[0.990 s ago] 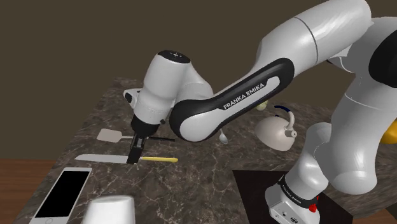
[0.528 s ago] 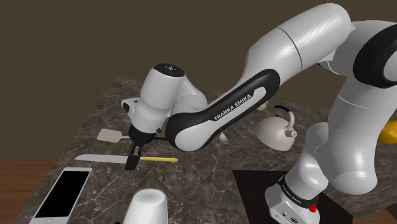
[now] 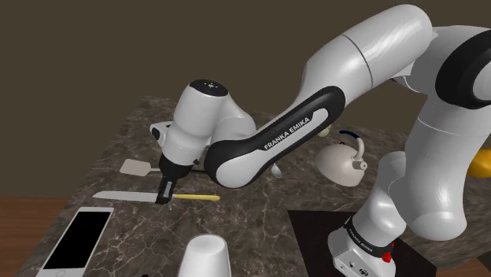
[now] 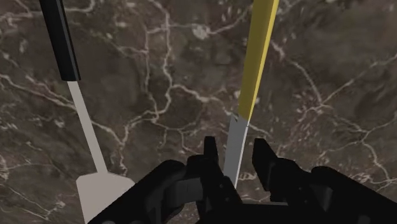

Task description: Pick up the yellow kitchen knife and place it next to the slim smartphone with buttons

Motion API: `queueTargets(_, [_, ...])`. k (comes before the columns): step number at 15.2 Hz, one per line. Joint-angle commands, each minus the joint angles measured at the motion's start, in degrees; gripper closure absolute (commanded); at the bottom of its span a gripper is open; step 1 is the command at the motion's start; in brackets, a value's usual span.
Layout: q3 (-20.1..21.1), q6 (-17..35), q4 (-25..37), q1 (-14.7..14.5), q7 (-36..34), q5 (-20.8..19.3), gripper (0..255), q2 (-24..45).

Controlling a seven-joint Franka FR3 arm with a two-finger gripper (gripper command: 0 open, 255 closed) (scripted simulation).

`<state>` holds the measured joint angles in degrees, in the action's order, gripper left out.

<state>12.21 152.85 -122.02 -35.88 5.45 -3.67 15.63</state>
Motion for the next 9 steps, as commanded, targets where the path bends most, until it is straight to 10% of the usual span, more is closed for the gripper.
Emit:
queueTargets(1, [0.0,0.0,0.0,0.0,0.0,0.0,255,0.0])
queueTargets(8, [0.0,0.01,0.01,0.0,0.0,0.0,255,-0.01])
queueTargets(9, [0.0,0.01,0.01,0.0,0.0,0.0,0,-0.01])
